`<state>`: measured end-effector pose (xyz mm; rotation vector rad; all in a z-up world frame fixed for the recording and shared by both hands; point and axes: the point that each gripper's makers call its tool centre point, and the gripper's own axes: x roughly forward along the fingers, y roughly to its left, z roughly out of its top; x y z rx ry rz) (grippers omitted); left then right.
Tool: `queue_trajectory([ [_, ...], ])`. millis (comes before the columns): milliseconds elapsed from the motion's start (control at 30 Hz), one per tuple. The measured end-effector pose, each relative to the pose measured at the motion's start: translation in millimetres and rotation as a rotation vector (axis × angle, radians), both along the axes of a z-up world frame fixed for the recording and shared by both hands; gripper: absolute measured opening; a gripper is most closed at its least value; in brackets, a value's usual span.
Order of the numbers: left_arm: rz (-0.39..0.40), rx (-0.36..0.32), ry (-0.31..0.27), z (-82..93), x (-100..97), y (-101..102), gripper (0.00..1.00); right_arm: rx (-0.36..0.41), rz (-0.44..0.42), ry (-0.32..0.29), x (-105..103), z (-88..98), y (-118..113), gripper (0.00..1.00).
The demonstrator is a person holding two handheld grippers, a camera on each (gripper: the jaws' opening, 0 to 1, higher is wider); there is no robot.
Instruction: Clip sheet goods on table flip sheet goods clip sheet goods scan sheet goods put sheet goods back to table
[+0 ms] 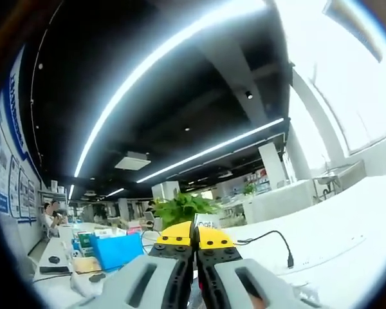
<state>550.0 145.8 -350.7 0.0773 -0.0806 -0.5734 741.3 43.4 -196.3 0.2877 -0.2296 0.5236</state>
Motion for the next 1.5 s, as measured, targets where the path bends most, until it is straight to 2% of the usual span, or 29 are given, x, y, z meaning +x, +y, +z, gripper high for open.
queue_trajectory([
  [67, 0.000, 0.001, 0.000, -0.3, 0.0, 0, 0.36, 0.062, 0.028, 0.060, 0, -2.3, -2, 0.00],
  [667, -0.002, 0.008, 0.001, -1.2, 0.2, -1, 0.36, -0.037, 0.131, 0.036, -13, 7.9, -5, 0.00],
  [700, -0.001, 0.008, 0.001, -1.2, 0.3, -1, 0.36, -0.069, 0.147, 0.030, -15, 7.0, -3, 0.00],
  [1000, -0.002, 0.012, 0.002, -1.8, 0.4, -1, 0.36, -0.078, 0.183, 0.018, -19, 18.2, -11, 0.00],
  [1400, 0.000, 0.013, 0.000, -1.4, 0.1, -1, 0.36, -0.120, 0.209, 0.010, -22, 17.7, -26, 0.00],
  [1500, -0.002, 0.015, 0.000, -1.5, 0.4, -1, 0.36, -0.153, 0.217, 0.002, -23, 15.9, -27, 0.00],
])
